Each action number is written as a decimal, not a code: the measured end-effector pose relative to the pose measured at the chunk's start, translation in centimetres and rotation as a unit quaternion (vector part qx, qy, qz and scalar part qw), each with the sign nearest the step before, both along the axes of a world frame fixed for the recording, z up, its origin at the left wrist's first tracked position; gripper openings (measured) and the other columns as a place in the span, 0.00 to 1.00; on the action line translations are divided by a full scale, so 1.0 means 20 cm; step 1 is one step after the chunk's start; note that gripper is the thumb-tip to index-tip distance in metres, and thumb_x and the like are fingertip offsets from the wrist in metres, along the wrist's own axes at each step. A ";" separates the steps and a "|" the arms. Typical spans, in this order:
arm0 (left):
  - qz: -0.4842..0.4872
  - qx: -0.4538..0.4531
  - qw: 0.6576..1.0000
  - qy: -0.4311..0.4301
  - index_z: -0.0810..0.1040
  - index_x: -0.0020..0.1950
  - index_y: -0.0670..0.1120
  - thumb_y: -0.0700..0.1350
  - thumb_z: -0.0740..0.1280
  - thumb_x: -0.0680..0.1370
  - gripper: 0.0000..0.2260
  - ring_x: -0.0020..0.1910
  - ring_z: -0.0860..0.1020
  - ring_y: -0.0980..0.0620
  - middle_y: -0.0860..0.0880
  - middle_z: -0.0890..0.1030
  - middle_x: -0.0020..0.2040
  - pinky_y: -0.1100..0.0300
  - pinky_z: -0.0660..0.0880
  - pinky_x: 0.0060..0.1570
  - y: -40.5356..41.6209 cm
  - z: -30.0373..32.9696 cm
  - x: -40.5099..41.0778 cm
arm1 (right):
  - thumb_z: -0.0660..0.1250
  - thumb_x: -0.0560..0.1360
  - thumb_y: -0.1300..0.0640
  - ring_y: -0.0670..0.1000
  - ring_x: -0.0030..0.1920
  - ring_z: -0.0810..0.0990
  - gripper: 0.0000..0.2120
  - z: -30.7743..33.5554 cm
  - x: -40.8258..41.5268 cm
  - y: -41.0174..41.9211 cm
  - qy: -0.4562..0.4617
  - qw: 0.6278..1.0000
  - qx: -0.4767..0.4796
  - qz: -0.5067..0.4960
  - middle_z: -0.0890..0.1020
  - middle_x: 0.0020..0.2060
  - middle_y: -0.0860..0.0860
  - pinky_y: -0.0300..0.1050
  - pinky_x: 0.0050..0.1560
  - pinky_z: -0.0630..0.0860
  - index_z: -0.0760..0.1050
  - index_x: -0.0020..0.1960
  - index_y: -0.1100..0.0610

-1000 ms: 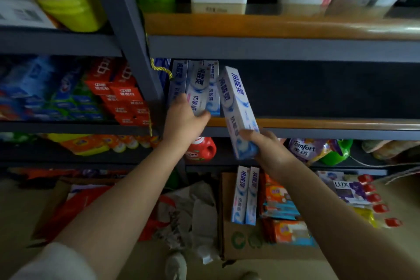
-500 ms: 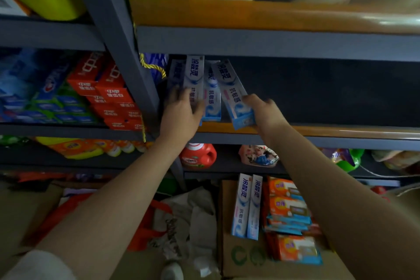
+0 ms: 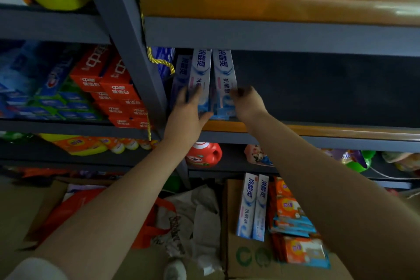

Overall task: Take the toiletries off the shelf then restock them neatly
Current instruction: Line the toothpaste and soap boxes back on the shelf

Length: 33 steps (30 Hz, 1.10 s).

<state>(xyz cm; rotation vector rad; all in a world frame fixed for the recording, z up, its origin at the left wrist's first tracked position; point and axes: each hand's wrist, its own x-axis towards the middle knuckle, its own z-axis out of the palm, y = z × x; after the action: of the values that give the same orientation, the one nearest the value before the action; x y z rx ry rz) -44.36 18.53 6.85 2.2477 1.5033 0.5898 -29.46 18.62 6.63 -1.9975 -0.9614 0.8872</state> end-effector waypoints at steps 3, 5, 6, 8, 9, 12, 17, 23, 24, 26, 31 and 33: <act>-0.020 0.006 1.000 0.020 0.61 0.74 0.48 0.47 0.66 0.77 0.27 0.71 0.62 0.43 0.43 0.54 0.75 0.52 0.66 0.64 0.00 0.01 -0.01 | 0.61 0.77 0.51 0.55 0.49 0.80 0.16 0.01 -0.02 0.01 -0.021 0.999 0.017 0.040 0.80 0.51 0.57 0.50 0.49 0.78 0.74 0.59 0.60; -0.034 0.026 0.998 0.049 0.63 0.73 0.48 0.46 0.65 0.77 0.25 0.71 0.62 0.43 0.45 0.53 0.76 0.51 0.67 0.64 -0.01 0.02 -0.02 | 0.62 0.77 0.53 0.54 0.50 0.80 0.14 0.01 -0.03 -0.02 -0.020 0.996 0.048 0.068 0.80 0.52 0.55 0.49 0.51 0.78 0.74 0.59 0.59; -0.039 0.032 0.996 0.071 0.62 0.73 0.47 0.46 0.64 0.78 0.24 0.71 0.62 0.42 0.45 0.54 0.76 0.50 0.67 0.64 -0.01 0.03 -0.02 | 0.63 0.77 0.53 0.53 0.50 0.80 0.13 0.01 -0.03 -0.03 -0.017 0.995 0.057 0.076 0.80 0.52 0.55 0.49 0.51 0.78 0.74 0.58 0.58; -0.045 0.042 0.990 0.124 0.61 0.74 0.47 0.46 0.63 0.79 0.24 0.70 0.61 0.41 0.45 0.55 0.76 0.49 0.67 0.63 -0.01 0.03 -0.02 | 0.63 0.77 0.53 0.52 0.51 0.80 0.12 0.02 -0.03 -0.05 0.012 0.994 0.062 0.092 0.80 0.52 0.54 0.52 0.53 0.78 0.74 0.58 0.56; -0.048 0.049 0.987 0.145 0.61 0.74 0.46 0.46 0.63 0.79 0.24 0.70 0.61 0.40 0.44 0.57 0.75 0.49 0.68 0.63 -0.01 0.03 -0.02 | 0.62 0.77 0.52 0.51 0.50 0.80 0.12 0.02 -0.02 -0.06 0.022 0.992 0.058 0.107 0.80 0.53 0.54 0.50 0.53 0.79 0.74 0.58 0.55; -0.092 0.163 0.972 0.141 0.71 0.67 0.41 0.41 0.68 0.74 0.22 0.65 0.69 0.37 0.39 0.71 0.65 0.46 0.72 0.58 -0.01 0.03 -0.03 | 0.60 0.78 0.50 0.46 0.47 0.78 0.15 0.04 0.03 -0.16 -0.115 0.980 0.092 0.136 0.78 0.52 0.53 0.32 0.46 0.72 0.74 0.60 0.58; -0.225 0.294 0.928 0.040 0.79 0.55 0.42 0.38 0.64 0.73 0.12 0.53 0.71 0.44 0.42 0.78 0.51 0.51 0.71 0.48 -0.22 -0.15 -0.09 | 0.60 0.77 0.57 0.49 0.38 0.74 0.09 -0.15 0.15 -0.58 -0.230 0.952 0.190 0.063 0.76 0.39 0.50 0.43 0.38 0.70 0.75 0.50 0.61; -0.317 -0.069 0.939 0.116 0.76 0.59 0.47 0.47 0.57 0.77 0.14 0.44 0.79 0.48 0.48 0.75 0.55 0.59 0.76 0.38 -0.65 -0.74 -0.06 | 0.60 0.77 0.57 0.60 0.43 0.80 0.09 -0.69 0.19 -1.03 -0.159 0.964 -0.177 0.122 0.82 0.41 0.58 0.50 0.41 0.76 0.77 0.47 0.59; -0.297 -0.125 0.933 0.156 0.72 0.65 0.48 0.48 0.57 0.79 0.16 0.49 0.78 0.48 0.49 0.72 0.61 0.59 0.75 0.42 -0.70 -0.83 -0.03 | 0.60 0.76 0.57 0.59 0.44 0.80 0.09 -0.75 0.20 -1.09 -0.142 0.960 -0.205 0.128 0.83 0.42 0.58 0.48 0.41 0.75 0.78 0.46 0.59; -0.246 -0.253 0.914 0.201 0.61 0.72 0.49 0.51 0.58 0.80 0.22 0.59 0.74 0.48 0.49 0.64 0.70 0.57 0.73 0.52 -0.80 -1.01 0.02 | 0.59 0.76 0.58 0.59 0.45 0.80 0.10 -0.85 0.21 -1.18 -0.128 0.950 -0.244 0.147 0.83 0.43 0.59 0.43 0.38 0.70 0.79 0.47 0.60; -0.029 -0.440 0.893 0.096 0.60 0.73 0.43 0.54 0.62 0.78 0.27 0.61 0.74 0.45 0.42 0.70 0.68 0.52 0.72 0.57 -0.92 -1.42 0.19 | 0.57 0.78 0.56 0.59 0.46 0.80 0.11 -1.07 0.23 -1.32 -0.141 0.925 -0.300 0.185 0.81 0.45 0.59 0.42 0.38 0.67 0.77 0.47 0.58; 0.031 -0.448 0.892 0.051 0.69 0.66 0.40 0.53 0.62 0.78 0.21 0.58 0.76 0.43 0.40 0.75 0.62 0.53 0.73 0.53 -0.96 -1.52 0.25 | 0.57 0.78 0.55 0.60 0.47 0.80 0.11 -1.14 0.20 -1.37 -0.144 0.923 -0.306 0.184 0.81 0.46 0.58 0.43 0.38 0.67 0.76 0.48 0.58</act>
<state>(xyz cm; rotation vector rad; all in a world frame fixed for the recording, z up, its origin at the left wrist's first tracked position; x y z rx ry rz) -39.42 -0.58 -23.52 1.5136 1.4667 -0.2111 -25.40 -8.80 -16.15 -2.5757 -1.3822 1.2349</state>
